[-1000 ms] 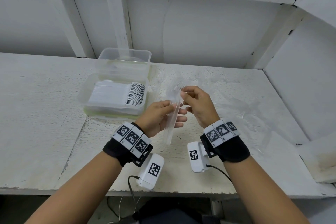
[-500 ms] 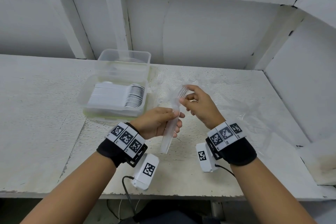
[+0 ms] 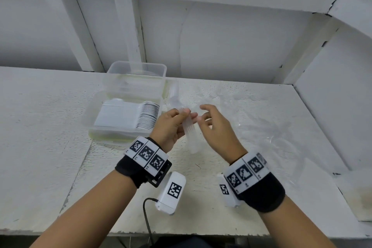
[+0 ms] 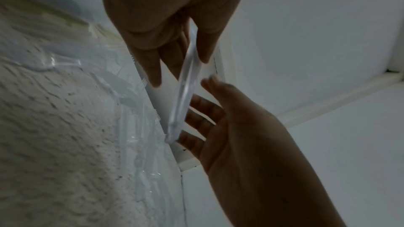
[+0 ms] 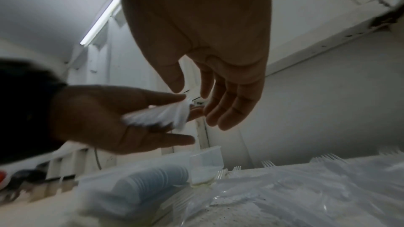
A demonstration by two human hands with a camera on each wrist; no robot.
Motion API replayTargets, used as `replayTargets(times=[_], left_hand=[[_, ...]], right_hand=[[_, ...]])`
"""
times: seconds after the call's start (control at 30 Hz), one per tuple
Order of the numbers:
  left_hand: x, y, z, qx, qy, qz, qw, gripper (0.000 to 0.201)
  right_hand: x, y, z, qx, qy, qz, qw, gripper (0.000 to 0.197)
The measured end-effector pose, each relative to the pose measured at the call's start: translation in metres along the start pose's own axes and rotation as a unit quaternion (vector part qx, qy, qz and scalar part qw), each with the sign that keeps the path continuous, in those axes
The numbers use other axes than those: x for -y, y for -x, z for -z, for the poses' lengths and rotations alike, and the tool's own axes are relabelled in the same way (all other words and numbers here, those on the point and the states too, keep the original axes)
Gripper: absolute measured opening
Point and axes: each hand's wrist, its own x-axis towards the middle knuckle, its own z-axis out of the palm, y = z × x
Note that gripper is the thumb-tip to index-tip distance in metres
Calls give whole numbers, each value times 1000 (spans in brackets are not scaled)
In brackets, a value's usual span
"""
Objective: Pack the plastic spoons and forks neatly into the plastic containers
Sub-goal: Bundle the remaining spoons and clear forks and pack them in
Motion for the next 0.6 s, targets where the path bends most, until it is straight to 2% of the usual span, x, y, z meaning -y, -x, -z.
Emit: replayTargets(times=[0.1, 0.17, 0.27, 0.37, 0.47, 0.6], left_hand=[[0, -8, -6, -40, 45, -28, 998, 9], [1, -12, -10, -64, 53, -37, 996, 11], [0, -17, -11, -81, 62, -39, 994, 11], [-5, -24, -6, -68, 62, -32, 995, 13], [-18, -29, 2, -35, 2, -23, 999, 19], [-55, -32, 22, 3, -177, -6, 984, 20]], right_hand=[[2, 2, -14, 44, 93, 60, 993, 49], [3, -1, -20, 50, 157, 67, 984, 58], [5, -8, -23, 38, 233, 72, 969, 55], [6, -17, -24, 31, 271, 87, 958, 54], [10, -32, -23, 30, 250, 92, 964, 43], [20, -64, -13, 46, 169, 81, 981, 37]])
